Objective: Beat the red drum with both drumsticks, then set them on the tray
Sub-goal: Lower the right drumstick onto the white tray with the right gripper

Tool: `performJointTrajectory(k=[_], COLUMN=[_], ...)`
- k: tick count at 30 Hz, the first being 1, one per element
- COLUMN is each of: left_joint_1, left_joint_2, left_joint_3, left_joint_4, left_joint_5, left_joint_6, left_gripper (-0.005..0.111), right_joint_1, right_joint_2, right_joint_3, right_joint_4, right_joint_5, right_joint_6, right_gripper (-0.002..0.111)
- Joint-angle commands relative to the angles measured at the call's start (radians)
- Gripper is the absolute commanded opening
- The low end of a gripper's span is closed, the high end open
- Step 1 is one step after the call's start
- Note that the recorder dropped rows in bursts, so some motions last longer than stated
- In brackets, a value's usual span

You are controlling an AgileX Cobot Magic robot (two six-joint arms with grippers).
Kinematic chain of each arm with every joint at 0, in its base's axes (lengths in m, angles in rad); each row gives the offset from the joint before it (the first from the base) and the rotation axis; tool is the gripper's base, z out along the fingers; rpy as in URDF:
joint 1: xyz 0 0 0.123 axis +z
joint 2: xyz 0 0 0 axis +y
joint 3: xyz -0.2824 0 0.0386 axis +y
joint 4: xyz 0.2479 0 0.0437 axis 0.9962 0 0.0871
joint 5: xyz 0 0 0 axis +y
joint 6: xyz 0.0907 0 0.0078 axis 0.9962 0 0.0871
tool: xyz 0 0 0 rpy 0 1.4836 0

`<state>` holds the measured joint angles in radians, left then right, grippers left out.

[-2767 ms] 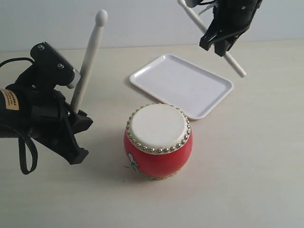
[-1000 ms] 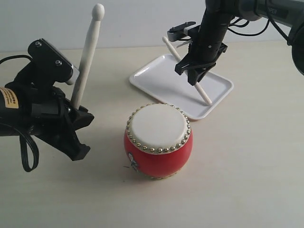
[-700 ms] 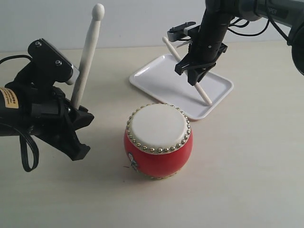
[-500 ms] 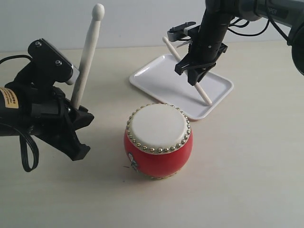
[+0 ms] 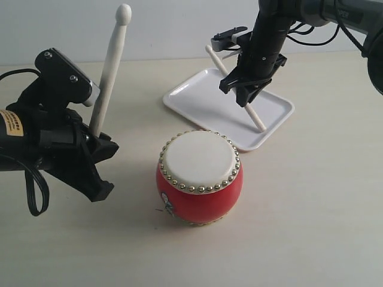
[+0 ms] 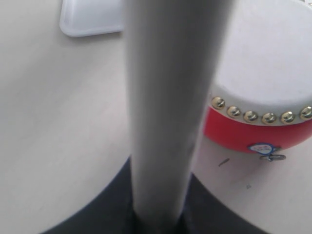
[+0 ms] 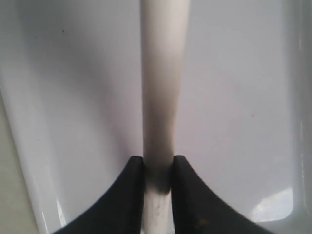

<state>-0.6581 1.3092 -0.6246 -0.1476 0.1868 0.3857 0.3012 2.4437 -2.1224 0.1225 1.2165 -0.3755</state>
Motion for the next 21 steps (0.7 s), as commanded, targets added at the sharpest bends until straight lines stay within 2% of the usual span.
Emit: performJointTrajectory(k=[1, 21], left_joint_1=[0.002, 0.002], left_joint_2=[-0.009, -0.009], left_joint_3=[0.001, 0.001], left_joint_4=[-0.014, -0.014], left_joint_5=[-0.013, -0.013], left_joint_6=[-0.004, -0.002], left_gripper=[0.0, 0.0], right_joint_1=[0.0, 0.0], right_joint_2=[0.0, 0.036], right_joint_3=[-0.002, -0.002], right_joint_4=[-0.005, -0.009], right_joint_5=[-0.019, -0.072], right_joint_6=[0.004, 0.006], right_gripper=[0.0, 0.015])
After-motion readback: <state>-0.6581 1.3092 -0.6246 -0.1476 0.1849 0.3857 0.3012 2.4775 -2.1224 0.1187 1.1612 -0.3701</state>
